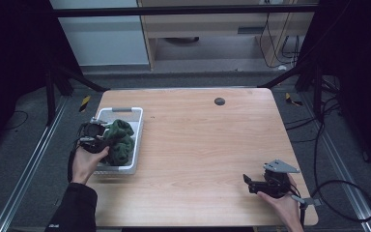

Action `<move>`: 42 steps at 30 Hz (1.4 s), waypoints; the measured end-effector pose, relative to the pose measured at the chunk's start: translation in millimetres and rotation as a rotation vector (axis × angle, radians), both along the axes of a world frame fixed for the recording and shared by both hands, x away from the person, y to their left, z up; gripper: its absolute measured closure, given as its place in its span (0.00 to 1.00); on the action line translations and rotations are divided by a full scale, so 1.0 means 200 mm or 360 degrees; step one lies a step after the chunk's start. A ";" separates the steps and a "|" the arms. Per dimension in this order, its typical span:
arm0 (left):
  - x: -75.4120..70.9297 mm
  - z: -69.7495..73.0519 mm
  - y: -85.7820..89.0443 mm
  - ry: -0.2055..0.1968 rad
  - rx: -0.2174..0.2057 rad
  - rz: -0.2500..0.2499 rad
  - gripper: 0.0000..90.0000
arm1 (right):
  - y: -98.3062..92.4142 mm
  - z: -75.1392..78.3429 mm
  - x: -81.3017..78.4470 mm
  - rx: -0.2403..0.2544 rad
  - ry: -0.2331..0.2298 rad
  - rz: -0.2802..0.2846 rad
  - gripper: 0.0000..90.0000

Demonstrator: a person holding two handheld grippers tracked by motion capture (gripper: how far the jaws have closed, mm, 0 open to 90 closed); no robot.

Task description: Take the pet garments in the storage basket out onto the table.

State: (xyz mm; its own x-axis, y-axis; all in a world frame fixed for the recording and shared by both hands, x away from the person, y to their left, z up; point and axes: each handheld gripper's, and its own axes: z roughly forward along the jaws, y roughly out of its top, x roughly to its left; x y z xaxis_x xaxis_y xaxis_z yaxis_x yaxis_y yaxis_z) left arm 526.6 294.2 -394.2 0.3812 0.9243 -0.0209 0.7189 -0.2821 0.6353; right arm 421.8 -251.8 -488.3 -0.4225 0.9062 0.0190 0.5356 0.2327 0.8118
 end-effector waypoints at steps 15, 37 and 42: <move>-0.10 0.22 -0.01 -0.0148 -0.0051 -0.0084 0.93 | 0.00 0.00 0.00 -0.0002 -0.0007 -0.0005 0.08; -0.19 0.38 -0.09 -0.0231 -0.0048 -0.0232 0.93 | 0.00 0.01 0.00 -0.0001 -0.0016 -0.0007 0.08; -0.22 0.40 -0.13 -0.0236 -0.0039 -0.0284 0.93 | 0.00 0.01 0.00 -0.0009 -0.0024 -0.0006 0.08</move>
State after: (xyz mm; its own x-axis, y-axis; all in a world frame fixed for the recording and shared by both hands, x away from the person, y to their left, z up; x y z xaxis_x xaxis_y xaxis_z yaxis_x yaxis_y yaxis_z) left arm 482.8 268.6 -314.5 0.5393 0.8417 0.0259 0.5571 -0.3797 0.7385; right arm 420.9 -251.8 -486.4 -0.4195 0.9077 0.0075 0.5239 0.2354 0.8186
